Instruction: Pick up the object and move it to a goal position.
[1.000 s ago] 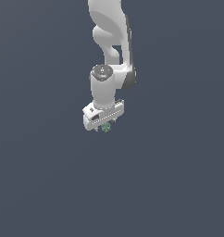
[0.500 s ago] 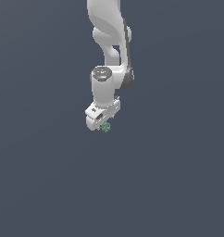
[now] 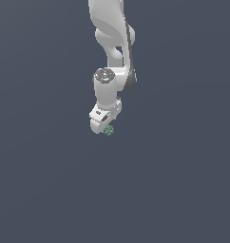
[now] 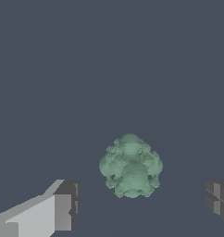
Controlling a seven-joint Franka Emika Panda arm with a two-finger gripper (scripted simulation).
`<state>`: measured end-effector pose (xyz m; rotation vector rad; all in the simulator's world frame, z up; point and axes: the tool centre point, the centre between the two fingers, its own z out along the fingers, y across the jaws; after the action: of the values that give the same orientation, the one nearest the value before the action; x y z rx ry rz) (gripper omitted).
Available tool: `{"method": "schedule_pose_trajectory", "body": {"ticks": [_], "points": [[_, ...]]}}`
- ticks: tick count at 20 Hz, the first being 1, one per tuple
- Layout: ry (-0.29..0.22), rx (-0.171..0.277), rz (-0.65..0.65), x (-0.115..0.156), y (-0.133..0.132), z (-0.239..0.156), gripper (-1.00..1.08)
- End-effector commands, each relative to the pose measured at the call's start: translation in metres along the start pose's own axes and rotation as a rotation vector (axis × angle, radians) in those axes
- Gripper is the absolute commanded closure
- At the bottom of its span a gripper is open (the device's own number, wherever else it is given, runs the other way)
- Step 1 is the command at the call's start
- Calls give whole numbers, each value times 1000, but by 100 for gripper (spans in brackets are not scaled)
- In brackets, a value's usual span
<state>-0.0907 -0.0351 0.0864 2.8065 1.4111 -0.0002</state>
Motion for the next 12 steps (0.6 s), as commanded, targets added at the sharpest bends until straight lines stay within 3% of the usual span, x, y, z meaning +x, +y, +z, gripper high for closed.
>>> {"method": "schedule_pose_trajectory", "body": {"ticks": [1,12], "points": [[0,0,-11,-1,-1,1,-92],[0,0,-10,-1,-2,24,-92]]}}
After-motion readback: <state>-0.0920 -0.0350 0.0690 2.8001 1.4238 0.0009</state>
